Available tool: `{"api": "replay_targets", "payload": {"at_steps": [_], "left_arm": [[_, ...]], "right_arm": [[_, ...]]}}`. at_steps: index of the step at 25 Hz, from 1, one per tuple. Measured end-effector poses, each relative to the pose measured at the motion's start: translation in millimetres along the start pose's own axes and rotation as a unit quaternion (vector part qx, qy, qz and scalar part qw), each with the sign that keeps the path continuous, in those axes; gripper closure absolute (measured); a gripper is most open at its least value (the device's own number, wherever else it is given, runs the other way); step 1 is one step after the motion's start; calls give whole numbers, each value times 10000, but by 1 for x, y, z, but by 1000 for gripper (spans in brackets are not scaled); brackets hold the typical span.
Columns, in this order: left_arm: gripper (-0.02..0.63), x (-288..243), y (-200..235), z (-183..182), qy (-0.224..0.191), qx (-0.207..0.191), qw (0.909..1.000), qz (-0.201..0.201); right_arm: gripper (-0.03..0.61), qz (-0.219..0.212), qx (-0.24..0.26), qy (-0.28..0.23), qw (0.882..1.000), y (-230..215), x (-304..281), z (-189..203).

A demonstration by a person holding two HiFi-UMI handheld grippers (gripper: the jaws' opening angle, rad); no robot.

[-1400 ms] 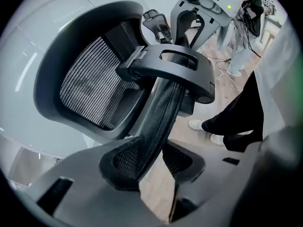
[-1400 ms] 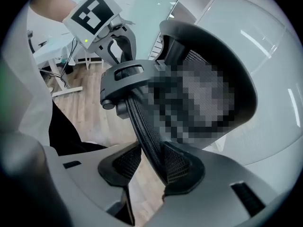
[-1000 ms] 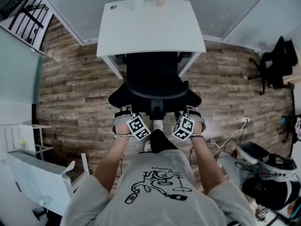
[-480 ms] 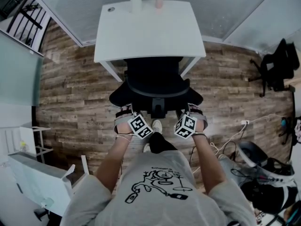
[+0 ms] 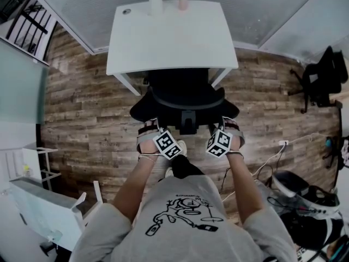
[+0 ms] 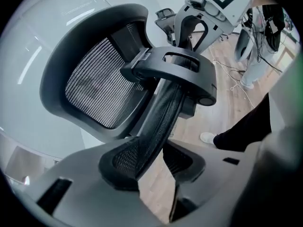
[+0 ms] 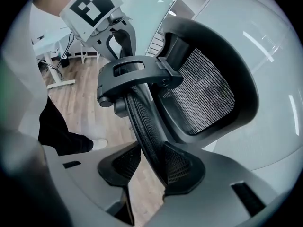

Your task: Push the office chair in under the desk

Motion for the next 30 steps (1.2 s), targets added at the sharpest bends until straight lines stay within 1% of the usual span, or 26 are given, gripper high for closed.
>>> {"api": "replay_targets", "payload": {"at_steps": [6, 16, 23, 27, 30], "left_arm": [[465, -11, 18, -3, 10, -56, 10000, -51], [465, -14, 12, -18, -99, -79, 9999, -56], [460, -17, 11, -20, -149, -234, 9996, 14], [440, -11, 13, -21, -303, -148, 9994, -28], [451, 6, 16, -23, -468, 21, 9989, 38]], "right_arm": [[413, 41, -46, -22, 10000, -11, -9, -7], [411, 89, -58, 79, 9999, -21, -12, 8], [399, 138, -144, 97, 9998, -20, -12, 8], [391, 58, -297, 157, 9994, -19, -10, 7], [391, -6, -504, 38, 9987, -22, 1, 1]]}}
Point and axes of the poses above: the fingertips, and each gripper's own axes: x backward along the fingers, y to its left, z out of its underside, the point moved 2 cm from there along x, backward along the fingers, and after that the axes turned 3 degrees about -y, right-handed, at the moved point
